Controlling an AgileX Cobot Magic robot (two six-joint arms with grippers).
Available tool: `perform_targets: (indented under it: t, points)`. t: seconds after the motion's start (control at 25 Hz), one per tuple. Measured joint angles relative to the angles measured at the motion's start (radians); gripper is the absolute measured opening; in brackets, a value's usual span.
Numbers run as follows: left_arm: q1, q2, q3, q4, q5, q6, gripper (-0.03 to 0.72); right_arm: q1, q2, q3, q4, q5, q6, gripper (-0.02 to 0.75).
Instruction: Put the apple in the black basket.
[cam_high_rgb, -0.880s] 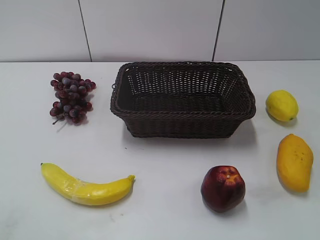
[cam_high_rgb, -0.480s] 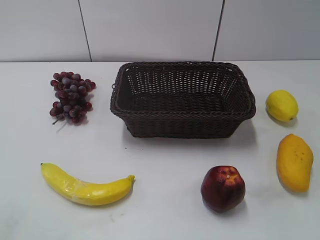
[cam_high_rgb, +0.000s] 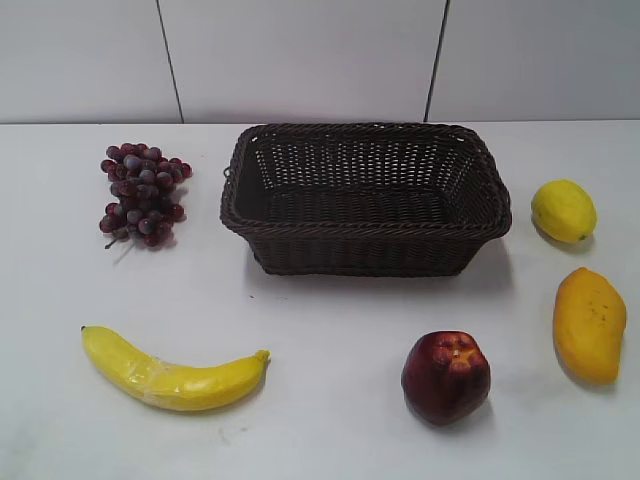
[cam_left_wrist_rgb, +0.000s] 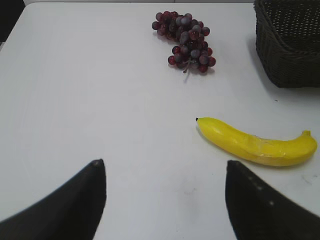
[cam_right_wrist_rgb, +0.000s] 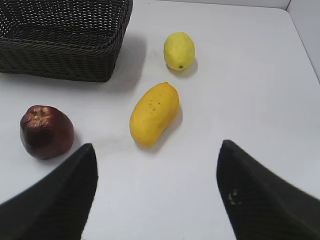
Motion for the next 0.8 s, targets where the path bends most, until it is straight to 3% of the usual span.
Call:
perform_targets:
  t: [0.4, 0.64, 0.8]
  points:
    - [0.0, 0.037, -0.032, 0.001, -0.099, -0.001, 0.558, 0.0, 0.0, 0.0, 0.0, 0.0, 0.0, 0.56]
    - [0.0, 0.243, -0.071, -0.003, -0.275, 0.011, 0.558, 0.0, 0.0, 0.0, 0.0, 0.0, 0.0, 0.56]
    - [0.0, 0.448, -0.128, -0.067, -0.278, 0.114, 0.558, 0.0, 0.0, 0.0, 0.0, 0.0, 0.0, 0.56]
